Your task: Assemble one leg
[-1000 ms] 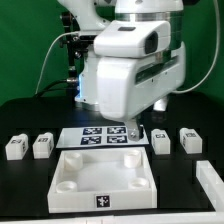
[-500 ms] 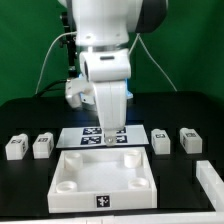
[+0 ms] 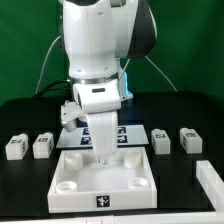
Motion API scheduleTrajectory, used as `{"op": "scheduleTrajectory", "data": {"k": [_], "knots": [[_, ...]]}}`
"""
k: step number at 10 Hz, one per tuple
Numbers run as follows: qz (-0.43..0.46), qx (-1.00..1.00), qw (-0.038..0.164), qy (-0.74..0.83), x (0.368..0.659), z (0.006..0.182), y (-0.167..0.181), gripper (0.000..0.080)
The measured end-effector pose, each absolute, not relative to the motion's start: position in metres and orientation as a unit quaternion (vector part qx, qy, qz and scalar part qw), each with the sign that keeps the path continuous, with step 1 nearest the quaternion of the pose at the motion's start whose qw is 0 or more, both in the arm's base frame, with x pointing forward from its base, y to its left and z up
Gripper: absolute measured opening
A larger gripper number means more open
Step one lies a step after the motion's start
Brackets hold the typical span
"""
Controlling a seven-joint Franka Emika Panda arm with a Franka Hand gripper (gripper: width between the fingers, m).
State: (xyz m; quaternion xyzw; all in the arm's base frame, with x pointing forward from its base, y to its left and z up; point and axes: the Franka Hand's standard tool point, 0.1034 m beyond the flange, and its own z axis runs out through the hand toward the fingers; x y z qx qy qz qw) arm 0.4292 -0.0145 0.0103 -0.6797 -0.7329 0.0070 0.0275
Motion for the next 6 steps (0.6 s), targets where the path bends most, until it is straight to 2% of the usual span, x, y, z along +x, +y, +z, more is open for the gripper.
{"op": "scheduleTrajectory", "data": {"k": [1,3,4,5,6], "knots": [[0.007,-0.68,0.028,-0.733,0.4289,0.0102,-0.0154,0.065],[0.007,-0.681,0.028,-0.732,0.4287,0.0101,-0.0162,0.0391],[0.008,-0.681,0.028,-0.732,0.4286,0.01,-0.0164,0.0391],[0.008,-0.681,0.028,-0.731,0.4286,0.01,-0.0167,0.0191],[0.008,-0.682,0.028,-0.731,0.4287,0.01,-0.0171,0.0069]]}}
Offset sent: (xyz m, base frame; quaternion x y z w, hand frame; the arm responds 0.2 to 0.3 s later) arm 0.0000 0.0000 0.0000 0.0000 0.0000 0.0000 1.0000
